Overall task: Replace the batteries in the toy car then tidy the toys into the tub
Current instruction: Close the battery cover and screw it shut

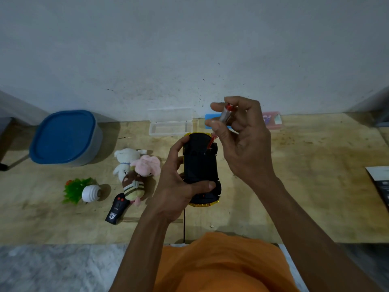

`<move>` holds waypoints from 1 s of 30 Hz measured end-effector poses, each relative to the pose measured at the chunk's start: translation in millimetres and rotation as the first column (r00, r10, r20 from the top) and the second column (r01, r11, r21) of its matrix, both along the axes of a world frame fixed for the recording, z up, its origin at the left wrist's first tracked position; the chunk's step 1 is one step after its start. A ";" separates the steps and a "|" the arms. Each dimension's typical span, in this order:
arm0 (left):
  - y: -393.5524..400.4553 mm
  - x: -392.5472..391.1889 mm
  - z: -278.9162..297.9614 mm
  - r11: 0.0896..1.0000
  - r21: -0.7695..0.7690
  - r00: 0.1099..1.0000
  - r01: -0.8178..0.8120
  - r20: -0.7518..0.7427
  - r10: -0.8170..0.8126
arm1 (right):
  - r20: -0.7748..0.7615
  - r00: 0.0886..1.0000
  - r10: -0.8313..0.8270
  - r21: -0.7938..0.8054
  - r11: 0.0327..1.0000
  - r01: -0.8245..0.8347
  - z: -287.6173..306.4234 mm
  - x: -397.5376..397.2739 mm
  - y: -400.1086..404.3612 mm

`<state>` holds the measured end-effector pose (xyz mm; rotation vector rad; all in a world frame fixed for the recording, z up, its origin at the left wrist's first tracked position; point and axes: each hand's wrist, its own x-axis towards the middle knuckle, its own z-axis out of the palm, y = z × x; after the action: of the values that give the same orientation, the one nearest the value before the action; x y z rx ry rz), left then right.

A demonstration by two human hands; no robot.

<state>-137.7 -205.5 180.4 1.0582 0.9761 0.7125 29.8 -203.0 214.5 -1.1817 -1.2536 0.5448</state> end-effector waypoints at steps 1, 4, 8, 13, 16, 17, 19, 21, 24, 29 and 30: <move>-0.7 0.1 0.3 1.000 0.001 1.000 0.005 0.005 -0.005 | 0.032 0.999 -0.013 0.008 1.000 0.013 -0.6 -0.8 -0.6; -4.9 2.5 -0.4 1.000 0.000 1.000 0.026 0.009 -0.026 | 0.137 0.988 -0.074 0.052 0.996 0.067 -2.2 -2.8 0.5; -9.3 4.8 -2.0 0.999 -0.013 0.999 0.033 0.031 -0.033 | 0.160 0.986 -0.054 0.060 0.997 0.045 -0.2 -6.8 -2.4; -12.3 -0.5 -2.0 1.000 -0.014 0.999 0.010 0.032 -0.010 | 0.168 0.976 -0.142 0.073 0.989 0.131 1.4 -6.6 -7.9; -16.3 -4.1 -3.6 1.000 -0.026 1.000 -0.009 0.024 0.010 | 0.126 0.990 -0.059 0.020 0.998 0.057 -0.8 -8.4 -12.0; -17.8 -5.1 -4.1 0.999 -0.028 1.000 -0.017 0.025 0.018 | 0.117 0.992 -0.043 0.011 0.999 0.042 -2.0 -9.4 -14.1; -20.4 -7.0 -6.1 0.999 -0.022 0.999 -0.032 0.019 0.033 | 0.118 0.991 -0.059 0.004 0.998 0.059 -4.9 -11.6 -17.9; -22.7 -9.3 -8.3 0.998 -0.015 0.998 -0.053 0.015 0.053 | 0.107 0.991 -0.082 -0.011 0.996 0.083 -8.2 -14.9 -20.3; -25.0 -12.8 -13.4 0.997 -0.015 0.997 -0.073 0.018 0.073 | 0.032 0.996 -0.086 -0.056 0.995 0.088 -15.4 -21.5 -22.6; -24.5 -15.6 -30.9 0.992 -0.017 0.991 -0.128 0.022 0.129 | -0.276 0.934 -0.225 -0.122 0.972 0.199 -17.0 -22.3 -28.0; -23.0 -15.7 -37.4 0.988 -0.024 0.988 -0.155 0.016 0.155 | -0.338 0.902 -0.268 -0.141 0.962 0.233 -17.1 -19.2 -29.4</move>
<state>-153.4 -228.5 142.9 0.9618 1.0567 0.8350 10.6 -232.3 197.4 -1.2398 -0.7597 0.5996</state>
